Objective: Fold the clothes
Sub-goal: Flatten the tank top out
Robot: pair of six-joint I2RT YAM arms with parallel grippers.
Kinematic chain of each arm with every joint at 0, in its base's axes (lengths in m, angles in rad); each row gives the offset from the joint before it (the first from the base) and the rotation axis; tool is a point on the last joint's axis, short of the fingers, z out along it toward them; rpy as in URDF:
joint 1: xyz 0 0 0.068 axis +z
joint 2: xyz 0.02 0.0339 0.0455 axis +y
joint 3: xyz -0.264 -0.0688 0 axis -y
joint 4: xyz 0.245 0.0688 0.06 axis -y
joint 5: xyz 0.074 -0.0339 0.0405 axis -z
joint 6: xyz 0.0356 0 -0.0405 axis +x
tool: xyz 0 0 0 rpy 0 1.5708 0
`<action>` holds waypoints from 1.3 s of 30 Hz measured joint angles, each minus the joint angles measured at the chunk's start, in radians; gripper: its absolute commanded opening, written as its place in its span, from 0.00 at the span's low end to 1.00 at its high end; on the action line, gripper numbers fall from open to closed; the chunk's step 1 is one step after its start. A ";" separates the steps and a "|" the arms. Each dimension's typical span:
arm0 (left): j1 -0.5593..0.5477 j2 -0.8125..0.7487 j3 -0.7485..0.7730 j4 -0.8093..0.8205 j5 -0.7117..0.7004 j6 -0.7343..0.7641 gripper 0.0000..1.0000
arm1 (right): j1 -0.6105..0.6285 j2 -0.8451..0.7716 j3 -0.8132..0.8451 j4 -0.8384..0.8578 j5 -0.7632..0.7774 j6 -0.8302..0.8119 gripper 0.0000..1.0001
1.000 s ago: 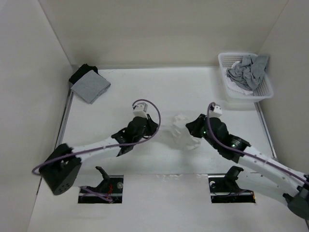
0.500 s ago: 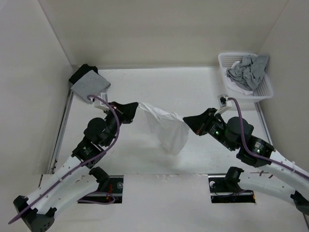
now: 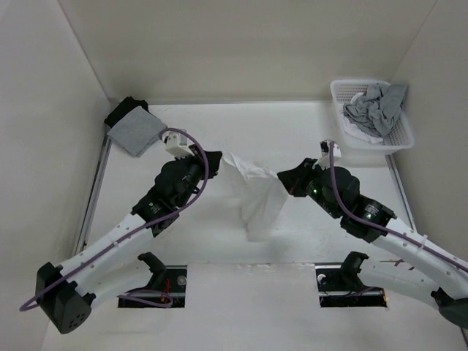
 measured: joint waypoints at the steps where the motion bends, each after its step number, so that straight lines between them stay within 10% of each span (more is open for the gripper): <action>1: -0.008 0.034 0.010 0.009 0.005 0.000 0.02 | -0.005 -0.009 0.000 0.002 0.011 -0.005 0.15; 12: 0.241 -0.064 -0.122 0.075 0.045 -0.096 0.05 | 0.237 0.269 -0.028 0.097 -0.105 0.025 0.60; 14: 0.344 -0.019 -0.165 0.093 0.084 -0.135 0.11 | 0.246 0.298 -0.091 0.083 -0.131 0.029 0.54; 17: 0.494 0.184 -0.179 0.167 0.182 -0.187 0.28 | 0.144 0.245 -0.169 0.090 -0.139 0.028 0.18; 20: 0.566 0.323 -0.179 0.183 0.242 -0.217 0.39 | -0.053 0.227 -0.209 0.135 -0.134 0.028 0.17; 26: 0.528 0.231 -0.223 0.201 0.197 -0.212 0.35 | -0.121 0.607 -0.115 0.293 -0.186 -0.009 0.54; 39: 0.270 0.240 -0.317 0.023 0.090 -0.095 0.43 | -0.220 1.041 0.186 0.462 -0.146 0.043 0.53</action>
